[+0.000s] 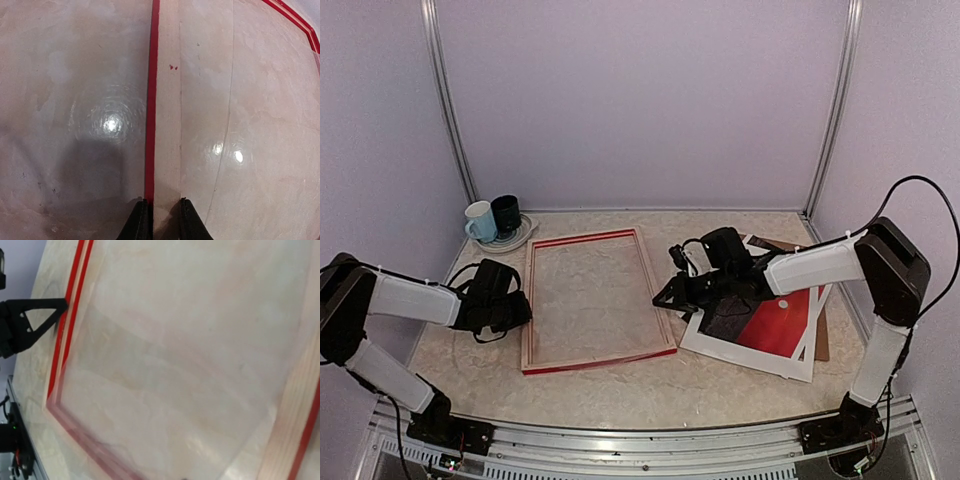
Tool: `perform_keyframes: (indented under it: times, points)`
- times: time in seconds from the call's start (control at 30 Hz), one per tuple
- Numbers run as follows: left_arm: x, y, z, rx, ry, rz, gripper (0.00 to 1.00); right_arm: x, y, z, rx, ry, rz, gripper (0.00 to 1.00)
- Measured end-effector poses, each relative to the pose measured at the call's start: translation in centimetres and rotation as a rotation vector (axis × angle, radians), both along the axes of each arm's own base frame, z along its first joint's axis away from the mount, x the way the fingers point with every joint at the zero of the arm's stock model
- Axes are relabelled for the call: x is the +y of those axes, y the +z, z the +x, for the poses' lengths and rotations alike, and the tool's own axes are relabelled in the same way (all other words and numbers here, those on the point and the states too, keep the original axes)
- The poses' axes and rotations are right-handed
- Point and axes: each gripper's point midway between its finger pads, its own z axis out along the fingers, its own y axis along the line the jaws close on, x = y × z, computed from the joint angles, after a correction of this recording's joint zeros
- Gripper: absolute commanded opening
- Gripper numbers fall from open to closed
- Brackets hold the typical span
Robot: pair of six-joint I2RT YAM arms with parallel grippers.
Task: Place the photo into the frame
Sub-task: Adjust the frame body at the center of the board.
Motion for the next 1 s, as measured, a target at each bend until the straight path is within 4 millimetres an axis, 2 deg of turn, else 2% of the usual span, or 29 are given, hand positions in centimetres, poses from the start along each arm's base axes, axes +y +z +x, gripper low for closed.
perform_keyframes:
  times: [0.23, 0.43, 0.57, 0.67, 0.77, 0.87, 1.0]
  points:
    - [-2.4, 0.0, -1.8, 0.01, -0.074, 0.007, 0.08, -1.4, 3.5, -0.6, -0.091, 0.034, -0.016, 0.11]
    - [-4.0, 0.0, -3.5, 0.018, -0.137, 0.009, 0.1, -2.0, 5.7, -1.3, -0.16, 0.064, -0.02, 0.1]
    - [-4.1, 0.0, -4.3, 0.021, -0.148, 0.001, 0.25, -2.4, 6.1, -1.8, -0.176, 0.073, -0.014, 0.08]
    - [-4.1, -0.1, -4.8, 0.033, -0.144, -0.017, 0.31, -2.8, 5.9, -2.3, -0.173, 0.072, -0.016, 0.05]
    - [-4.2, -0.2, -5.2, 0.048, -0.146, -0.029, 0.41, -3.0, 5.5, -2.4, -0.163, 0.067, -0.016, 0.02]
    - [-4.3, 0.3, -5.3, 0.043, -0.139, -0.047, 0.52, -2.9, 5.4, -2.5, -0.15, 0.057, 0.002, 0.0]
    - [-4.5, 1.6, -5.2, 0.008, -0.131, -0.083, 0.61, -2.6, 5.5, -2.6, -0.117, 0.042, 0.044, 0.0]
